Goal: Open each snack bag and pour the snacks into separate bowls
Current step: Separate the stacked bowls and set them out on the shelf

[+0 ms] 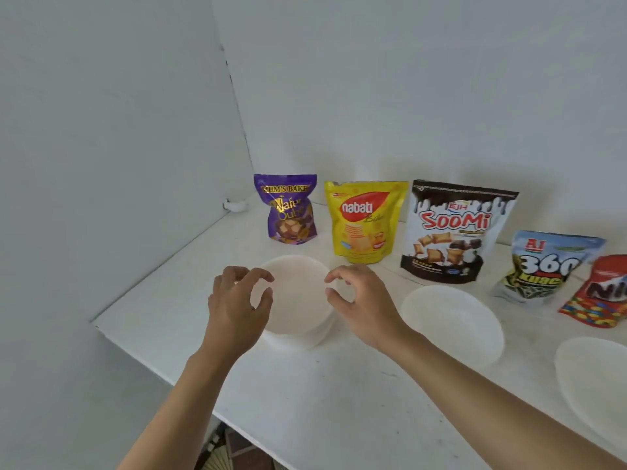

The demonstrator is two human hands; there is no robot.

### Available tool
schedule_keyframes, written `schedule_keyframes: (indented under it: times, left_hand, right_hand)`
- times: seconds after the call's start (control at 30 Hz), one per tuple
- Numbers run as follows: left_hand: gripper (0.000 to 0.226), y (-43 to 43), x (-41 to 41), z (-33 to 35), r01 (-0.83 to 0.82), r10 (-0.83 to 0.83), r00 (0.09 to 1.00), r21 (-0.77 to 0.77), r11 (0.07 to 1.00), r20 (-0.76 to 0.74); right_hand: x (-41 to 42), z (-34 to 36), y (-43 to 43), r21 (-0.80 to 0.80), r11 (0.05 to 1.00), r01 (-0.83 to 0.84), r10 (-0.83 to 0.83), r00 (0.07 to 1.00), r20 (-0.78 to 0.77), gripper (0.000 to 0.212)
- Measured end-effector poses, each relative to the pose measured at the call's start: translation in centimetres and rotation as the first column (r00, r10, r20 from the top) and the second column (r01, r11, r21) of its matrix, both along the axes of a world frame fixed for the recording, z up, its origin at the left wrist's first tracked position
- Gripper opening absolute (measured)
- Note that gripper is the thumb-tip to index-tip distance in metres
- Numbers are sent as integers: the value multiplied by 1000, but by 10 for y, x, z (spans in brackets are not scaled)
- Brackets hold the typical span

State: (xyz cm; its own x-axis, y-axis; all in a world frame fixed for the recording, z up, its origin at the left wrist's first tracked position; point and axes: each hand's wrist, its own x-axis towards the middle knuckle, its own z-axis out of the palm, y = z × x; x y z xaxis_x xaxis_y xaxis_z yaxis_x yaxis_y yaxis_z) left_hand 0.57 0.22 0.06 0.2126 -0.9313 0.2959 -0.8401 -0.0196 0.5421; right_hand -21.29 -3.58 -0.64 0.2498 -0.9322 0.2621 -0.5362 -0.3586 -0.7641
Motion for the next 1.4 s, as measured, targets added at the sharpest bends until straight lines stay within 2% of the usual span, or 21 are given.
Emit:
schedule_keyframes:
  times: [0.23, 0.37, 0.73, 0.87, 1.0, 1.1, 1.23, 1.4]
  left_hand:
    - [33, -21, 28, -15, 77, -68, 995, 116, 990, -79]
    - [45, -27, 38, -19, 123, -116, 990, 83, 989, -80]
    - [46, -41, 49, -28, 146, -136, 983, 73, 987, -120]
    - [45, -43, 45, -29, 99, -92, 988, 57, 993, -121]
    - [45, -42, 46, -26, 89, -86, 995, 48, 995, -54]
    - [36, -41, 51, -21, 88, -88, 996, 6, 996, 0]
    - [29, -40, 49, -6, 110, -108, 993, -54, 992, 39]
    - [31, -43, 22, 17, 148, -153, 986, -69, 987, -69]
  right_hand:
    - [31, -18, -15, 127, 987, 94, -72, 983, -170, 38]
    - [31, -22, -19, 122, 985, 120, -90, 970, -227, 48]
    - [35, -20, -24, 149, 984, 97, -77, 988, -137, 44]
    - [30, -21, -25, 125, 989, 80, -58, 984, -167, 43]
    - [30, -16, -22, 103, 991, 88, -68, 981, -182, 45]
    - [33, -9, -21, 56, 993, 108, -95, 977, -193, 46]
    - [31, 1, -21, -4, 993, 122, -122, 987, -103, 44]
    - [11, 19, -26, -33, 985, 169, -169, 986, 4, 38]
